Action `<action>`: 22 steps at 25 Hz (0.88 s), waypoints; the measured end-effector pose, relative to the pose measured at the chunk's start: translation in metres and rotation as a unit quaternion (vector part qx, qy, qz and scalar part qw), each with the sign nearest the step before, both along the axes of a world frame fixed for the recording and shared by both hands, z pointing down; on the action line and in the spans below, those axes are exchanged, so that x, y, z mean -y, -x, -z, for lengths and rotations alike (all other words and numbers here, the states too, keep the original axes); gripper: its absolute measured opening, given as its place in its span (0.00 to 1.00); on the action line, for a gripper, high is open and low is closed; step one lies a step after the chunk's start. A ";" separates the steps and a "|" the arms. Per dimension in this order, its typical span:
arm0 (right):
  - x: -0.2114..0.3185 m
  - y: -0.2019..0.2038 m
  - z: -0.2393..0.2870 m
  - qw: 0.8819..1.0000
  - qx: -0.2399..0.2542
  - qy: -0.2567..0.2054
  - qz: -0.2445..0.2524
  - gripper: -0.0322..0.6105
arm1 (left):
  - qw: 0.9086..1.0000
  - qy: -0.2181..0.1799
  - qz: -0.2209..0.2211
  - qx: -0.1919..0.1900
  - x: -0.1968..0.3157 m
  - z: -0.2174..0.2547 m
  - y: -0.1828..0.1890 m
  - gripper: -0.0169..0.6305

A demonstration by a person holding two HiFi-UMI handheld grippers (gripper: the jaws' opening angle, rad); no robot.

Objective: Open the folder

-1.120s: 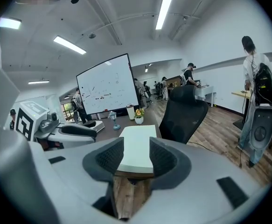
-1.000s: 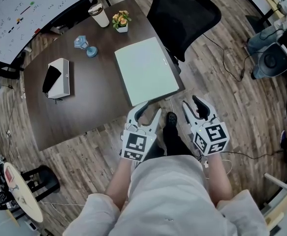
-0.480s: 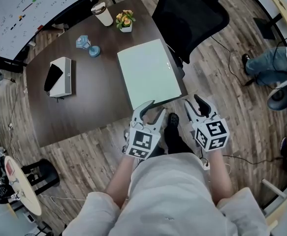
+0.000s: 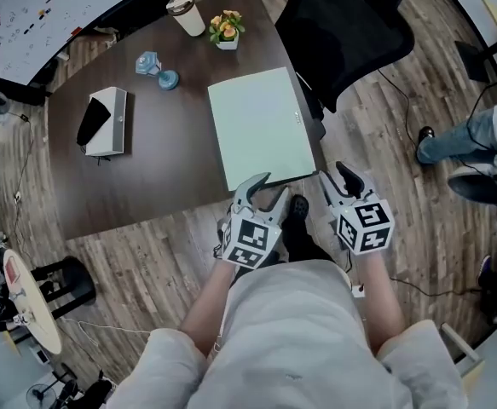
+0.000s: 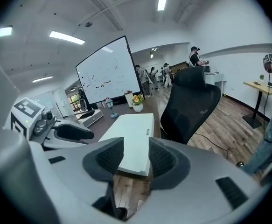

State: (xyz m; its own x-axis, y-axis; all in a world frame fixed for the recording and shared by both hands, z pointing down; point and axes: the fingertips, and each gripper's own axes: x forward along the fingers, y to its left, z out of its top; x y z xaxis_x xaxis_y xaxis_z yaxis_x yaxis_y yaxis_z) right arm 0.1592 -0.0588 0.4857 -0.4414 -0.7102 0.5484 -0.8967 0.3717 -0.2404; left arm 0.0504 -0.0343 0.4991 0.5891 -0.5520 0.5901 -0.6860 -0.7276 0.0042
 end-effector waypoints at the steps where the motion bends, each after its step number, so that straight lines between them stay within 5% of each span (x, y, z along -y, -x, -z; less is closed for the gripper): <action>1: 0.002 -0.001 -0.003 1.000 0.000 0.003 0.003 0.30 | 1.000 0.000 -0.001 0.007 0.001 -0.003 -0.002 0.27; 22: 0.022 -0.004 -0.096 0.993 -0.029 0.083 0.075 0.30 | 0.994 0.006 0.004 0.105 0.011 -0.057 -0.015 0.32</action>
State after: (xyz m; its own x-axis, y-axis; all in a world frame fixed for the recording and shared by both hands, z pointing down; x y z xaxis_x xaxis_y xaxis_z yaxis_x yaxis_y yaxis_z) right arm 0.1631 -0.0806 0.5820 -0.4998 -0.5374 0.6793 -0.8484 0.4617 -0.2590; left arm 0.0652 -0.0457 0.5565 0.4480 -0.5488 0.7058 -0.6785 -0.7227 -0.1313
